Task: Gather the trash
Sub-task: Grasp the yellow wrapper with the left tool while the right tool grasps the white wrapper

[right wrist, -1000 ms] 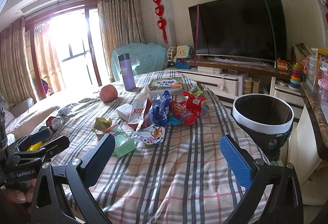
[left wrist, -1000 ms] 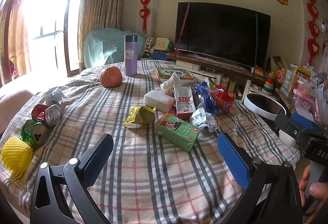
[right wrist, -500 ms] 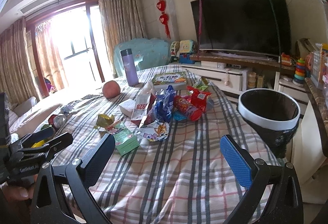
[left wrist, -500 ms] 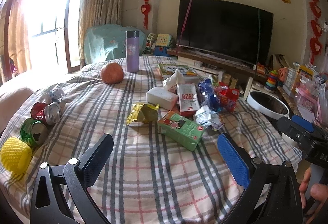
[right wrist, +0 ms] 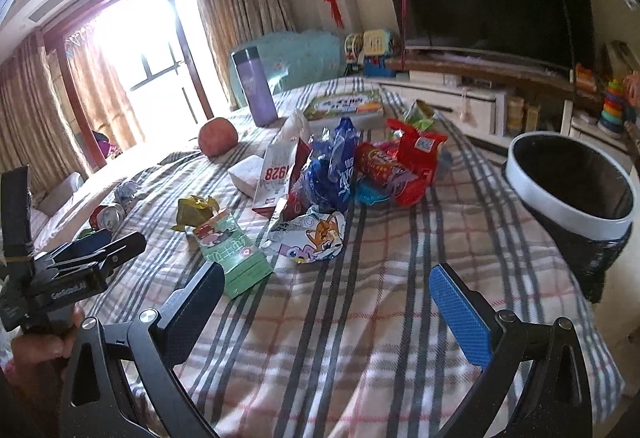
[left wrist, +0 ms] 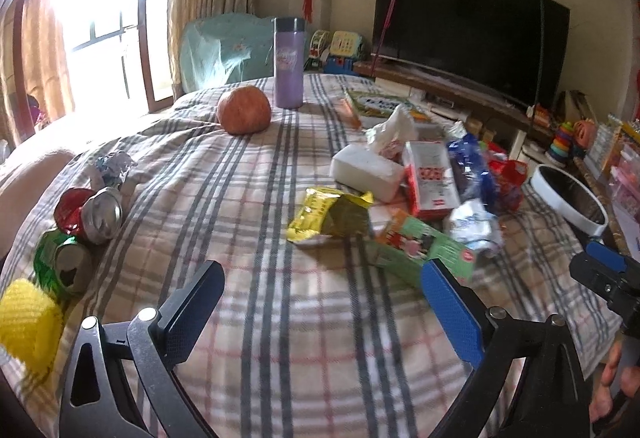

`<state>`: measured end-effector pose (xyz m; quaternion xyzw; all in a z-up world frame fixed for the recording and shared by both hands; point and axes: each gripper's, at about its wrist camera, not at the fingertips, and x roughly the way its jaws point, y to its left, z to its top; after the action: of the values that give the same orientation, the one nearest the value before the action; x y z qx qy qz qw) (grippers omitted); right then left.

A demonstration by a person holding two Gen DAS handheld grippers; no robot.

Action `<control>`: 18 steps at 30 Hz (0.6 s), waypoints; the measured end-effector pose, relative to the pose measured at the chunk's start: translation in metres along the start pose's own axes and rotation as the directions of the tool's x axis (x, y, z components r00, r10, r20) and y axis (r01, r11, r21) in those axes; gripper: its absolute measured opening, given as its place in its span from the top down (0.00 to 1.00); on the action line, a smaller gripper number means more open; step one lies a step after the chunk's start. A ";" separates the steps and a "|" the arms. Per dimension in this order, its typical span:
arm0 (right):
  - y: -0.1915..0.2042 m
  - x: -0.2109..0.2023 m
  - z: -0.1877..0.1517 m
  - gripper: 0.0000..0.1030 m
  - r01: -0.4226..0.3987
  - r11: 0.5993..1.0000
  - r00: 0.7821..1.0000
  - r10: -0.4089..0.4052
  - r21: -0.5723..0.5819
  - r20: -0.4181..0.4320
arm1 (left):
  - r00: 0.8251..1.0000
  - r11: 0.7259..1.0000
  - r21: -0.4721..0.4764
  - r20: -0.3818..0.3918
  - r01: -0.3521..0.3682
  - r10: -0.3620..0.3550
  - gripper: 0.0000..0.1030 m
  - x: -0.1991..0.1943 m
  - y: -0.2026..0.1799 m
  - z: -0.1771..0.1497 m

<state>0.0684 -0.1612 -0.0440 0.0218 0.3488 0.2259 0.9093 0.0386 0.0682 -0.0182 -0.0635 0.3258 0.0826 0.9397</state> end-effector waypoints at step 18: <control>-0.016 0.071 0.014 0.28 -0.080 0.992 0.984 0.094 0.097 -0.153 | 0.989 0.999 -0.028 -0.143 0.036 -0.040 0.36 0.107 0.017 0.037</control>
<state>0.1299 -0.1434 -0.0805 0.0605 0.4282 0.2504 0.8662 0.1405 0.1037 -0.0569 -0.0871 0.3900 0.0639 0.9144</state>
